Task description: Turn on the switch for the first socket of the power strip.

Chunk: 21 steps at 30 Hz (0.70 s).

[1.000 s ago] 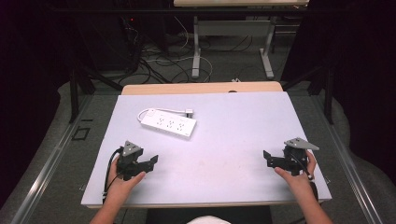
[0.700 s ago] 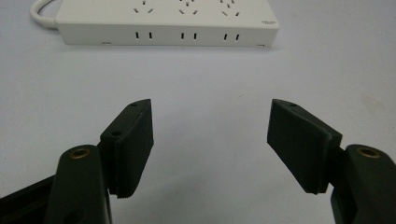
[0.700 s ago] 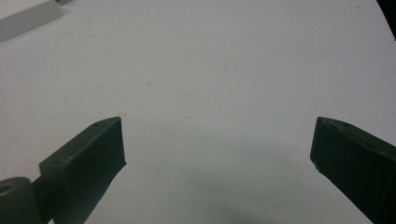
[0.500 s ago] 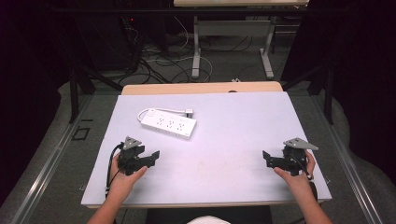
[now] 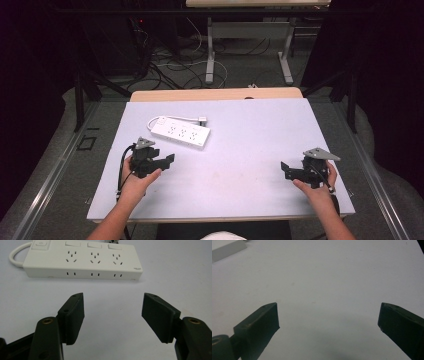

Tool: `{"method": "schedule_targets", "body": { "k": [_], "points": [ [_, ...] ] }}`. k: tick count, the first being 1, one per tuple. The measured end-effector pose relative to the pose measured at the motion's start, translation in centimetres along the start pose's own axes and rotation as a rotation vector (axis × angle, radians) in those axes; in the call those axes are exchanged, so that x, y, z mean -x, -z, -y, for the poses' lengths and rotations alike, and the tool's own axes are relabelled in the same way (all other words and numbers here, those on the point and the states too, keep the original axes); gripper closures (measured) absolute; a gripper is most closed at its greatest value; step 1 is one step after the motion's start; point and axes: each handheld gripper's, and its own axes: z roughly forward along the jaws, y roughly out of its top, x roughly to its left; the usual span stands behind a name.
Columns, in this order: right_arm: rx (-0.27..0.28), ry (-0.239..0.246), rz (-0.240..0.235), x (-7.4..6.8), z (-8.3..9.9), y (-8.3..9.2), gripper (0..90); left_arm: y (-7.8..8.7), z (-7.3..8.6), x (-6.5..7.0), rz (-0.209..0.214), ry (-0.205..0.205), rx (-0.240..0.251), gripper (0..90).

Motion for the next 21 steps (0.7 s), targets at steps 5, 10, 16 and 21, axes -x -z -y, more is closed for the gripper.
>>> {"method": "schedule_targets", "body": {
  "k": [5,10,16,21],
  "points": [
    [0.001,0.011,-0.001,0.1,0.0,0.0,2.7,0.0,-1.1,0.2,0.005,0.011,0.004,35.8],
    [0.001,-0.001,-0.001,0.0,0.0,0.0,2.7,0.2,-2.4,0.4,0.011,0.018,0.000,36.4],
    [-0.001,0.000,-0.003,0.0,0.0,-0.1,2.8,0.1,-3.7,0.7,0.025,0.014,-0.007,37.2],
    [0.003,-0.001,0.002,-0.1,0.0,-0.1,2.9,0.0,-4.6,1.1,0.030,0.008,-0.025,37.2]
  ]
}}
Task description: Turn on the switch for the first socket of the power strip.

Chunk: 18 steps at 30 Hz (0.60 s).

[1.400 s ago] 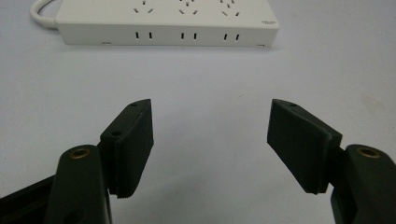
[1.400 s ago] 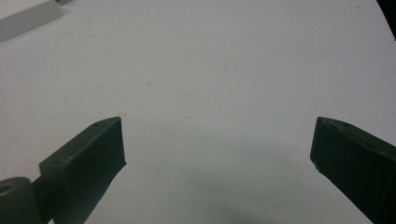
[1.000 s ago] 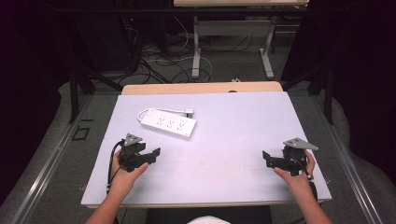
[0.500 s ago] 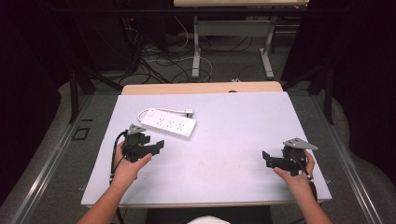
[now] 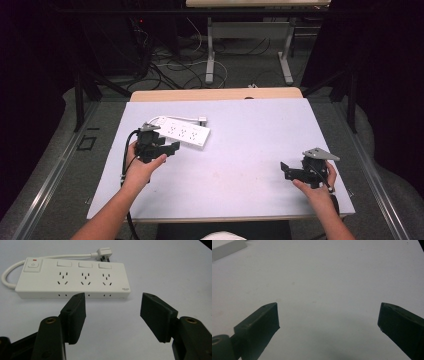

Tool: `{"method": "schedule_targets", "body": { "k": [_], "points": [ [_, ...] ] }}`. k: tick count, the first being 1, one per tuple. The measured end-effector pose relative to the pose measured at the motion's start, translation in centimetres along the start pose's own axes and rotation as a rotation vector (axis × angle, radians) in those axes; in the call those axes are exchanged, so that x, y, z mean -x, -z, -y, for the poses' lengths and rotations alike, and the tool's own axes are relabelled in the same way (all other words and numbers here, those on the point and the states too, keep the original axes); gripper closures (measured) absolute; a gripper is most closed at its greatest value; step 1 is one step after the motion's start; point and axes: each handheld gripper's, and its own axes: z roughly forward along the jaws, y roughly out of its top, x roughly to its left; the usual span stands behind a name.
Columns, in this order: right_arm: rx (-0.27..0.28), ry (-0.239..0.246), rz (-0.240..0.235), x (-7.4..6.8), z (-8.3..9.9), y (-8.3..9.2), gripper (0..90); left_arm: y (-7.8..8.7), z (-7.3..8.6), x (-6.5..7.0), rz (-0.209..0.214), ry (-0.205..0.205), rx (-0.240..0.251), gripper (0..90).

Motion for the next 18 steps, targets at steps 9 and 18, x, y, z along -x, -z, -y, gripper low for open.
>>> {"method": "schedule_targets", "body": {
  "k": [9,18],
  "points": [
    [-0.006,0.002,0.003,0.0,0.0,0.0,3.2,-0.2,-1.5,0.3,-0.008,-0.010,-0.023,37.9],
    [-0.014,0.002,-0.005,-0.1,0.0,0.0,3.5,-0.8,-2.9,0.4,-0.010,0.001,-0.039,41.4]
  ]
}}
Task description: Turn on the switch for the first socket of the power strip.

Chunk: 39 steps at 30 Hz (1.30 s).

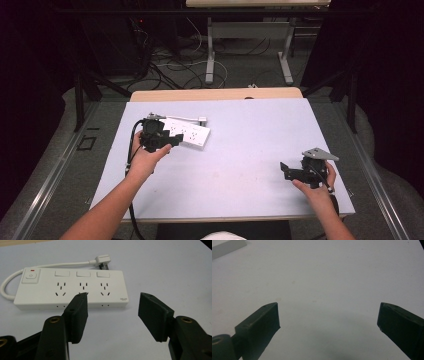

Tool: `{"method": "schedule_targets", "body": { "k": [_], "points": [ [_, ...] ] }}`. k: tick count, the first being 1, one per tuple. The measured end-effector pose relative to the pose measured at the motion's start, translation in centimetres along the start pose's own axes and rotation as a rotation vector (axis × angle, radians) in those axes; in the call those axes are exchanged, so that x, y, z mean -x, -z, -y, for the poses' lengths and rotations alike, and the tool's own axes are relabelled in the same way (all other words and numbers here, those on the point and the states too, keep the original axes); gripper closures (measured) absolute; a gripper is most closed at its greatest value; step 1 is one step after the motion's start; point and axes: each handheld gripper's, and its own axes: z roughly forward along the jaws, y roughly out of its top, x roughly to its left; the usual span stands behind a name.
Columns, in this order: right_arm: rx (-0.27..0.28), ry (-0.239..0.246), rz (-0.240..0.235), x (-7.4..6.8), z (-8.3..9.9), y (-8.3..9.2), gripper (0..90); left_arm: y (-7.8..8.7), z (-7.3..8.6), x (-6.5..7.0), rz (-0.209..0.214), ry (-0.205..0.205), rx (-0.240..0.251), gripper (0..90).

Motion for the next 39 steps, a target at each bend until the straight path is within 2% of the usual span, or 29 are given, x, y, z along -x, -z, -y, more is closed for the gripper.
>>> {"method": "schedule_targets", "body": {
  "k": [7,13,14,15,18,26,32,39],
  "points": [
    [0.003,0.005,0.000,0.0,0.0,-0.1,3.7,-0.1,-1.2,-0.5,-0.005,0.037,-0.008,45.8],
    [-0.002,0.006,0.002,0.0,0.0,-0.1,3.9,-0.3,-2.1,-1.2,-0.020,0.093,-0.002,50.4],
    [-0.001,0.007,0.002,0.0,0.0,-0.1,3.9,-0.2,-2.4,-1.4,-0.015,0.095,-0.018,51.1],
    [0.001,0.007,0.000,0.0,0.0,-0.1,3.9,-0.3,-2.5,-1.5,-0.027,0.099,-0.002,52.0],
    [-0.002,0.003,-0.002,0.0,0.1,-0.2,4.0,-0.3,-3.1,-1.9,-0.029,0.111,-0.016,54.2],
    [-0.004,0.012,0.000,0.0,0.1,-0.2,4.2,-0.6,-4.7,-2.7,-0.050,0.125,-0.019,59.0],
    [-0.006,0.008,-0.001,0.0,0.1,-0.3,4.3,-1.0,-5.6,-3.1,-0.062,0.151,-0.028,61.8],
    [-0.005,0.016,-0.001,0.1,0.1,-0.2,4.5,-1.7,-6.5,-3.3,-0.070,0.146,-0.045,64.4]
  ]
}}
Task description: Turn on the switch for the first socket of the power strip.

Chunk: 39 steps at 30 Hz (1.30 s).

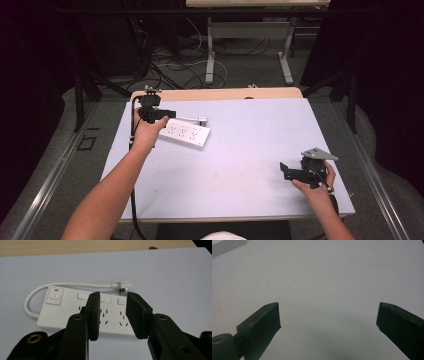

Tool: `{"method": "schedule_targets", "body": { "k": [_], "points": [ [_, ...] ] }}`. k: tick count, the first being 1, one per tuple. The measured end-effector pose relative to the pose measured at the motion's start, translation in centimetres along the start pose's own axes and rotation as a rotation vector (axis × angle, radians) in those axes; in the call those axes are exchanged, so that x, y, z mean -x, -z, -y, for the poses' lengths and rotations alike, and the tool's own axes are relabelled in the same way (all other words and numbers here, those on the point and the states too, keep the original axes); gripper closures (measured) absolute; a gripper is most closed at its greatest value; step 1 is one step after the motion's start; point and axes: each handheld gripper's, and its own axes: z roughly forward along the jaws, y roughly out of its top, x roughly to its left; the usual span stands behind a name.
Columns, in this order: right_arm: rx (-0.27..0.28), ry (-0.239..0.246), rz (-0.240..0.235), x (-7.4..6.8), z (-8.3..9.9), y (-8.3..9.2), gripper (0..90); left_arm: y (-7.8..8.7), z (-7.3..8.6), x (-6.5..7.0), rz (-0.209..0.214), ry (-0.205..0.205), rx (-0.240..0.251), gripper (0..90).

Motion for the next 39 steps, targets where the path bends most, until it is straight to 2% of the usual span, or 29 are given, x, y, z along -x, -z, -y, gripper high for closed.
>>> {"method": "schedule_targets", "body": {
  "k": [7,8,12,13,16,17,20,21,22,30,39],
  "points": [
    [-0.002,-0.002,-0.004,-0.1,0.0,0.0,4.6,-0.9,-0.7,0.3,-0.024,0.000,0.013,66.8],
    [-0.001,-0.003,-0.003,-0.1,0.0,0.0,4.6,-0.9,-0.8,0.3,-0.024,-0.001,0.001,67.2],
    [0.005,0.000,0.001,-0.1,0.0,-0.1,4.6,-1.5,-1.1,0.5,-0.033,-0.001,0.006,69.3],
    [0.003,0.004,0.000,-0.1,0.1,-0.2,4.6,-1.6,-1.2,0.5,-0.032,-0.003,-0.009,69.8],
    [-0.003,0.008,-0.009,-0.1,0.1,-0.2,4.6,-2.2,-1.2,0.5,-0.040,0.001,0.002,71.0],
    [-0.005,0.008,-0.011,-0.2,0.1,-0.2,4.6,-2.3,-1.3,0.5,-0.037,-0.002,-0.010,71.6],
    [-0.008,0.013,-0.010,-0.2,0.1,-0.2,4.6,-2.7,-1.4,0.4,-0.040,0.004,0.005,73.7],
    [-0.008,0.012,-0.010,-0.2,0.1,-0.2,4.6,-2.7,-1.5,0.4,-0.034,0.000,-0.009,74.2],
    [-0.008,0.010,-0.010,-0.2,0.1,-0.3,4.6,-3.0,-1.5,0.4,-0.041,0.004,0.008,74.7],
    [-0.007,0.012,-0.010,-0.2,0.1,-0.2,4.6,-3.9,-1.9,0.0,-0.049,0.008,0.010,78.4],
    [-0.004,0.006,-0.009,-0.2,0.0,-0.3,4.6,-5.1,-2.0,-0.7,-0.056,0.026,-0.013,83.2]
  ]
}}
